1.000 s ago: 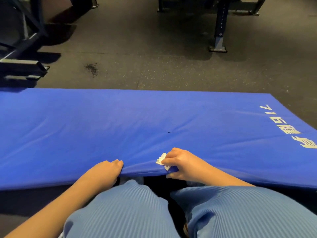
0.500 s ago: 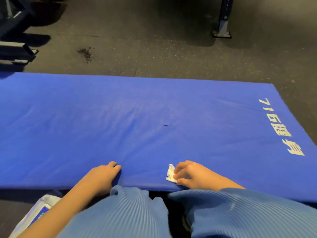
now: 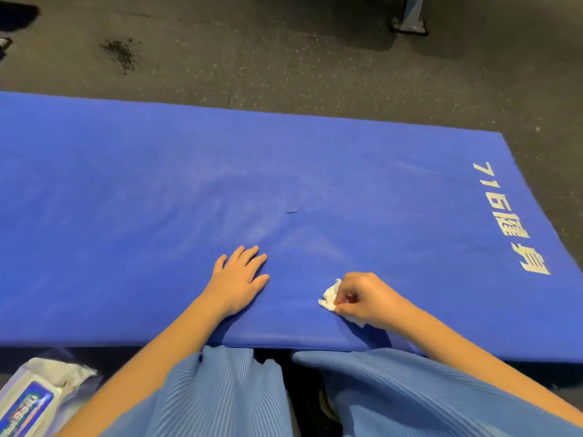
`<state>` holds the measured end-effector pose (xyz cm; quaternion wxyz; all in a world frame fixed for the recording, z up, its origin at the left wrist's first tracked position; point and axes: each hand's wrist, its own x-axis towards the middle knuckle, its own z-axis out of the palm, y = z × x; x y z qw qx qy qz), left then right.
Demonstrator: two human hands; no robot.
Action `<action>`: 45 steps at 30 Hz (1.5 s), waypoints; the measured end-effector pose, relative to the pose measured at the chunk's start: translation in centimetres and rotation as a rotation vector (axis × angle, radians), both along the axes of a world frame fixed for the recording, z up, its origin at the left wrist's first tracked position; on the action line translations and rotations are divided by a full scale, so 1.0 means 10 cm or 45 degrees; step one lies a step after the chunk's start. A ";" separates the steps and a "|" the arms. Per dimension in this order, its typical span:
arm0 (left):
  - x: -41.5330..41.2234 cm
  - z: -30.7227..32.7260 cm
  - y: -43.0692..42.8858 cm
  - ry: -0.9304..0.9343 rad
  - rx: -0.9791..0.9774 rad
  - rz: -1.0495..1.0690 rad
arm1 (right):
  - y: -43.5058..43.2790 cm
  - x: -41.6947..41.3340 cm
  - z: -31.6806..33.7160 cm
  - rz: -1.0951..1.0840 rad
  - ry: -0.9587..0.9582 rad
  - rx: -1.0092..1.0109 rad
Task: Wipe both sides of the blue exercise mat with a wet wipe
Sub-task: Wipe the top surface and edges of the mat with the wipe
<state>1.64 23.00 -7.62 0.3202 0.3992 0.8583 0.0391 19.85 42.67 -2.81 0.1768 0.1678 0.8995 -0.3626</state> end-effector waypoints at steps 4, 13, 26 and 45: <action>0.09 -0.18 -0.08 0.112 0.098 0.042 | -0.10 0.05 -0.09 -0.098 0.146 -0.038; 0.09 -0.22 -0.07 0.158 0.127 0.051 | 0.01 -0.12 -0.33 -0.409 0.195 0.122; 0.10 -0.24 -0.06 0.211 0.133 0.045 | 0.10 -0.50 -0.67 -0.433 0.241 0.231; -0.20 -0.41 0.21 0.235 0.074 0.051 | 0.39 -0.91 -0.95 -0.141 0.332 0.414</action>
